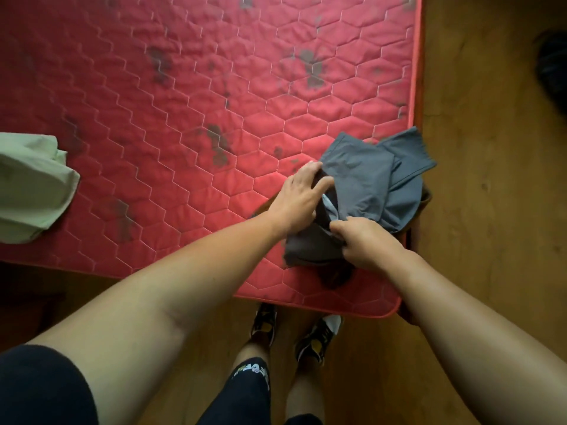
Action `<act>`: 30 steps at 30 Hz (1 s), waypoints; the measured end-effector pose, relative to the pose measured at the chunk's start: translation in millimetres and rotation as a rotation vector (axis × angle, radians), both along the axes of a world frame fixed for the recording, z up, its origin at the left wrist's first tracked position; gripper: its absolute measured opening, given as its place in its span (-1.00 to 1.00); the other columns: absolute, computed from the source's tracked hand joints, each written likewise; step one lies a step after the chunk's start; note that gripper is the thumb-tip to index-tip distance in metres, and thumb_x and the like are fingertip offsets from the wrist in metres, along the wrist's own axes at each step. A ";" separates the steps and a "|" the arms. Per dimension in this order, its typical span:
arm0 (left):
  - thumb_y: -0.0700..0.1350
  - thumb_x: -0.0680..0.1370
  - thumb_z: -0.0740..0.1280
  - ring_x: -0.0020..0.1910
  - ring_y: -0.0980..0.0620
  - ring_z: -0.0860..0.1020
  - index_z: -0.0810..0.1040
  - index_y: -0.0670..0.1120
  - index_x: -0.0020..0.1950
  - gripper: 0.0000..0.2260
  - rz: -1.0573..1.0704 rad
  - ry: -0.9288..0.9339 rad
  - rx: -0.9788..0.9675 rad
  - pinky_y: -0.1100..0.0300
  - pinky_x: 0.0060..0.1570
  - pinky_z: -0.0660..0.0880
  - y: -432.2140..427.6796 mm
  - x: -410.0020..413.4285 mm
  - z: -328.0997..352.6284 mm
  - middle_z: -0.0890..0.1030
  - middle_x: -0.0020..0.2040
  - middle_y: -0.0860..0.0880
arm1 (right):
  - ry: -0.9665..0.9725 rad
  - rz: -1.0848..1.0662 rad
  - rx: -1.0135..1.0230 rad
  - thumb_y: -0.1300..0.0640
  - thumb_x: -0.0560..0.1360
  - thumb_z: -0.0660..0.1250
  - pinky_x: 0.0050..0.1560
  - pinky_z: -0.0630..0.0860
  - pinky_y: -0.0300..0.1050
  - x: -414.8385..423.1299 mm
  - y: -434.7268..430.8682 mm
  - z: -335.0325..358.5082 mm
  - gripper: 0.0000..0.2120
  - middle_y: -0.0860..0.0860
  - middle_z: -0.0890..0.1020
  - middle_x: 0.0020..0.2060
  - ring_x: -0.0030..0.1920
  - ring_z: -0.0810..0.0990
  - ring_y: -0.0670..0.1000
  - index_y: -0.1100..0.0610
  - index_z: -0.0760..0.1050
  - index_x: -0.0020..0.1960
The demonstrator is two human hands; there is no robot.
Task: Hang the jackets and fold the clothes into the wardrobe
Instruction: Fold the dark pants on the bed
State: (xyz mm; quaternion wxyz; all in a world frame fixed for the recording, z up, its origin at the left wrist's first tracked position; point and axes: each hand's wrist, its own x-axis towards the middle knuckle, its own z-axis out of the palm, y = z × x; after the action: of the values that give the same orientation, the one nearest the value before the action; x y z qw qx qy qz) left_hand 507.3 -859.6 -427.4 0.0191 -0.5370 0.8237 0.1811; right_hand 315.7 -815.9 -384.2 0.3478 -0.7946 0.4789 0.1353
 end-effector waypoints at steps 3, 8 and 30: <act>-0.16 0.39 0.42 0.56 -0.16 0.19 0.39 0.05 0.38 -0.42 -0.179 -0.119 0.047 -0.30 0.46 0.16 -16.2 2.8 40.2 0.34 0.48 -0.08 | -0.025 0.007 -0.133 0.25 0.45 0.28 -0.22 0.31 0.02 -8.9 -10.7 53.3 -0.76 0.05 0.45 -0.19 -0.15 0.50 0.22 -0.02 0.27 -0.08; -0.05 0.41 0.38 -0.02 -0.14 0.48 0.56 0.02 0.03 -0.79 -0.225 0.052 -0.054 -0.05 -0.07 0.49 -19.2 5.2 117.4 0.47 0.05 -0.09 | 0.007 -0.057 -0.321 0.29 0.41 0.29 -0.16 0.41 0.01 -41.2 -21.8 152.9 -0.67 0.02 0.56 -0.10 -0.03 0.58 0.19 -0.02 0.49 0.10; -0.15 0.50 0.40 -0.39 -0.08 0.35 0.30 -0.10 -0.33 -0.69 -0.038 0.162 -0.626 0.02 -0.32 0.35 -18.9 97.7 607.9 0.34 -0.44 0.01 | 0.511 -0.100 -0.749 0.13 0.56 0.31 0.01 0.51 -0.04 -74.2 -22.4 437.8 -0.51 -0.05 0.54 0.19 0.20 0.51 0.06 -0.15 0.38 0.45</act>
State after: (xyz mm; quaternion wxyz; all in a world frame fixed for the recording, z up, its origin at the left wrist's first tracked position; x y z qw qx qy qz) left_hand 605.1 -878.5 180.5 -0.2094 -0.4853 0.8480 -0.0391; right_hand 241.5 -838.3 53.6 -0.0866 -0.7826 0.6031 0.1273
